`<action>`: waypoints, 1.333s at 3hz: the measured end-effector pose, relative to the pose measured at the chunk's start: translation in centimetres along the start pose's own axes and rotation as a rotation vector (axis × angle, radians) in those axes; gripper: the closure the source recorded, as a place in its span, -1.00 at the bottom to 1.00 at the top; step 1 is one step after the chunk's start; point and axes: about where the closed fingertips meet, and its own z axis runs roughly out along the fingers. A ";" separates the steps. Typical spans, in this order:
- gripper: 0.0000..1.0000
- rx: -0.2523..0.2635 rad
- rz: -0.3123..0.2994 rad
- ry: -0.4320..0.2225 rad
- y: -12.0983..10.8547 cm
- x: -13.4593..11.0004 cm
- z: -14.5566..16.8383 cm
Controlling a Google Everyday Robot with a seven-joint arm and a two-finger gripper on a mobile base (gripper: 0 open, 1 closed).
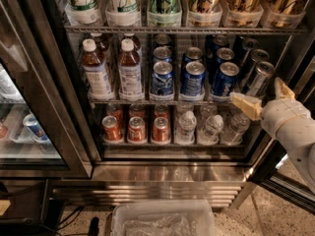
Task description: Pick redbull can from middle shelf of fridge
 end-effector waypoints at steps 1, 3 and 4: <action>-0.58 0.034 0.004 -0.025 -0.7 -0.2 0.2; -0.34 0.086 0.003 -0.043 -2.0 -0.2 0.1; -0.22 0.097 0.002 -0.044 -2.3 -0.1 0.4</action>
Offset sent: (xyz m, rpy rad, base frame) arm 0.0026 -0.0260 0.0098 0.0102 -0.0783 -0.0901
